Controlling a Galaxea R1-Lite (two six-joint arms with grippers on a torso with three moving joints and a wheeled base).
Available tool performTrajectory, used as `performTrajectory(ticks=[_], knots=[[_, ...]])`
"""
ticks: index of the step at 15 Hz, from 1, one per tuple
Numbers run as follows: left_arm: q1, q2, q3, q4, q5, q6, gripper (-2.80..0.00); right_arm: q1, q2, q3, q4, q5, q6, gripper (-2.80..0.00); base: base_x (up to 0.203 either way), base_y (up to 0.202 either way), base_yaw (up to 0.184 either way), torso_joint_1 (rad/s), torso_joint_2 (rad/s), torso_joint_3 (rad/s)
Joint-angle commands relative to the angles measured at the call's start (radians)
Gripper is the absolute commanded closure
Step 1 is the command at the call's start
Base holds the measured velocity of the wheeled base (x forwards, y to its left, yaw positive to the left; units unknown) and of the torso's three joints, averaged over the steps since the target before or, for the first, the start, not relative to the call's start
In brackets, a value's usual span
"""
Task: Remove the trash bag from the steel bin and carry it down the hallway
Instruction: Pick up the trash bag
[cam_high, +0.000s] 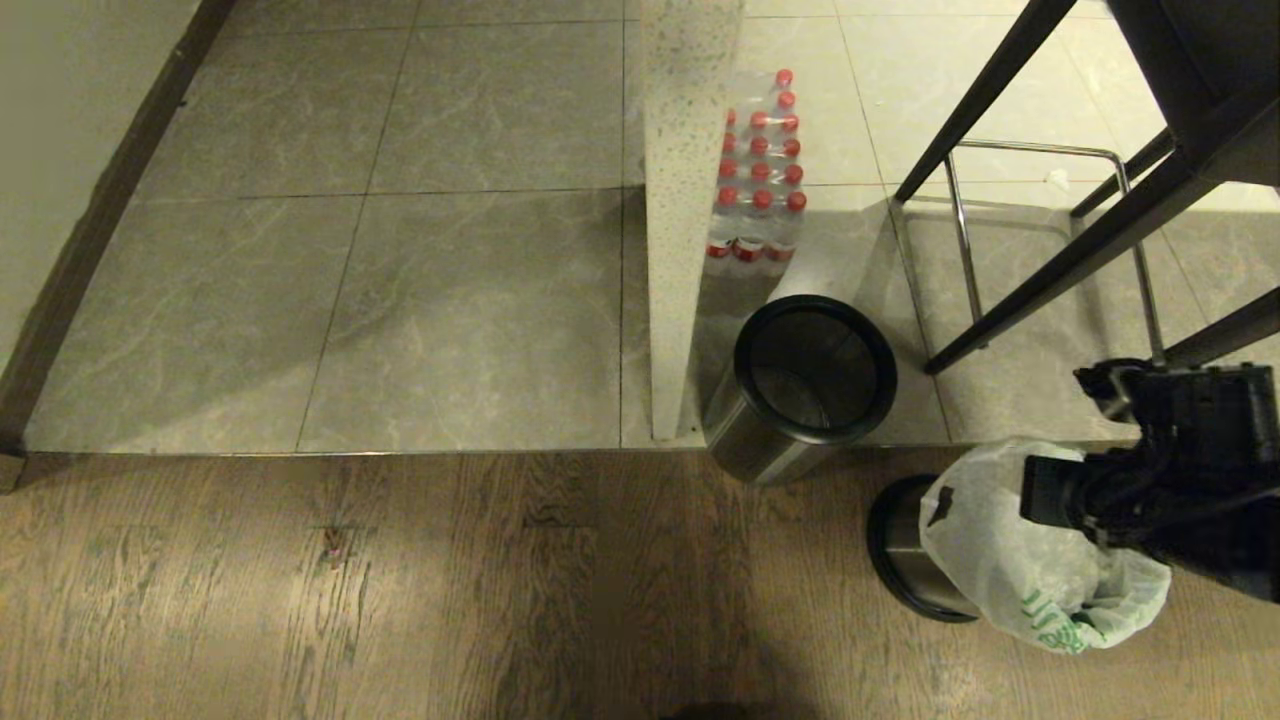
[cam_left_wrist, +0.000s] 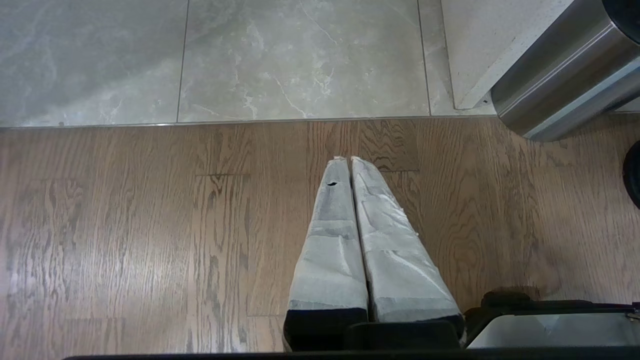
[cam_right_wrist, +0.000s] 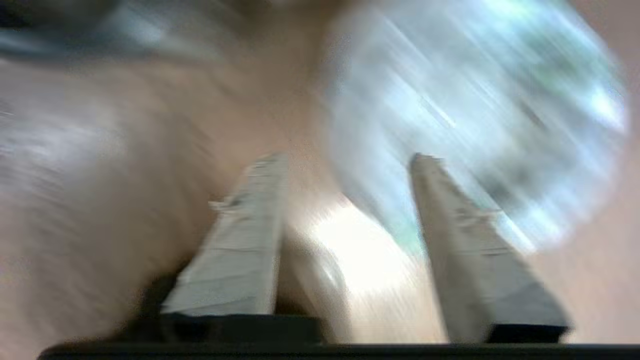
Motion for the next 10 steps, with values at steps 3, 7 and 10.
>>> performTrajectory(ticks=[3, 7, 10], knots=[[0.0, 0.001, 0.0, 0.0, 0.0, -0.001, 0.0, -0.14, -0.176, 0.111, 0.193, -0.019, 0.007, 0.0, 0.0, 0.0, 0.0, 0.0, 0.0, 0.0], [0.0, 0.001, 0.0, 0.0, 0.001, -0.001, 0.0, -0.344, -0.095, 0.173, 0.21, -0.022, 0.02, 0.0, 0.0, 0.0, 0.0, 0.0, 0.0, 0.0], [0.002, 0.001, 0.0, 0.0, 0.001, -0.001, 0.0, -0.505, 0.024, 0.189, 0.203, -0.017, 0.021, 0.0, 0.0, 0.0, 0.0, 0.0, 0.0, 0.0]])
